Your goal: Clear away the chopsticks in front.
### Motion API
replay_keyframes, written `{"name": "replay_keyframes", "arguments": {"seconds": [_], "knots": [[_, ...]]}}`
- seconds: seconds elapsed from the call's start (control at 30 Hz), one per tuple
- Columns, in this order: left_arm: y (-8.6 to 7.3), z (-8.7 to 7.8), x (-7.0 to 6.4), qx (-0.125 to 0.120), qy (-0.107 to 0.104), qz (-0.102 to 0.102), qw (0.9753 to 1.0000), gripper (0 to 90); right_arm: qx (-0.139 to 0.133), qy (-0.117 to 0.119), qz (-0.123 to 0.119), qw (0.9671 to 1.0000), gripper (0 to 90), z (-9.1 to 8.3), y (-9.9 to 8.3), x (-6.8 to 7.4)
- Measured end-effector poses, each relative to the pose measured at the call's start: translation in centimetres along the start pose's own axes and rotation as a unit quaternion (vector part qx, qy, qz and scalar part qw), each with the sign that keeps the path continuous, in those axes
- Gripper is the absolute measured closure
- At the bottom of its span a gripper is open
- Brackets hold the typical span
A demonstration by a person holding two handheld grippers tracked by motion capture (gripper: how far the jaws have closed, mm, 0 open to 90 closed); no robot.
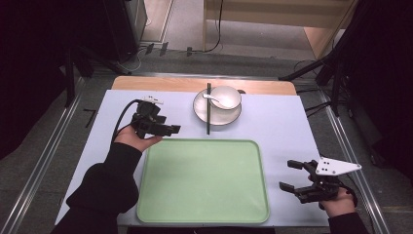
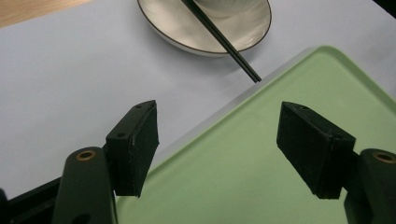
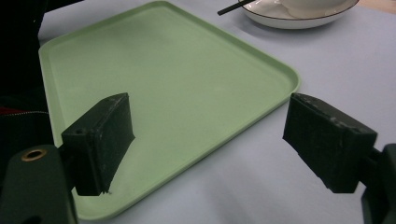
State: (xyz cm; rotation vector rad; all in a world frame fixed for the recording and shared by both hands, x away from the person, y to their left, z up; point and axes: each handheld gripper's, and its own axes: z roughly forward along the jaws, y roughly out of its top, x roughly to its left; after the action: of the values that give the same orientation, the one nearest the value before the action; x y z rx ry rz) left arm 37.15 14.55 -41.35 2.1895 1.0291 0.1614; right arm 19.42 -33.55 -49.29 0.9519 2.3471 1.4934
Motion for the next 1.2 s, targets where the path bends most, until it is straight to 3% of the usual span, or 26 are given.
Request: {"name": "replay_keyframes", "arguments": {"seconds": [0.17,0.77,0.83,1.03,1.2], "knots": [[1.3,1.1,-0.2,-0.005,-0.009,-0.002,0.9999,29.8,0.002,-0.001,0.001,1.0,16.4,-0.1,-0.1,0.1],[5.8,5.6,-0.2,0.012,0.015,0.002,0.9998,27.0,0.004,-0.005,-0.002,1.0,16.3,-0.5,-0.3,0.3],[6.3,6.5,-0.2,0.019,0.015,-0.006,0.9997,26.8,0.003,-0.006,-0.002,1.0,16.4,-0.5,-0.3,0.3],[7.4,9.3,-1.0,0.023,0.028,0.002,0.9993,27.3,0.003,-0.005,-0.003,1.0,16.4,-0.5,-0.3,0.3],[8.0,11.3,-1.4,0.034,0.043,-0.009,0.9985,33.3,0.0,-0.006,-0.005,1.0,16.4,-0.6,-0.4,0.2]]}}
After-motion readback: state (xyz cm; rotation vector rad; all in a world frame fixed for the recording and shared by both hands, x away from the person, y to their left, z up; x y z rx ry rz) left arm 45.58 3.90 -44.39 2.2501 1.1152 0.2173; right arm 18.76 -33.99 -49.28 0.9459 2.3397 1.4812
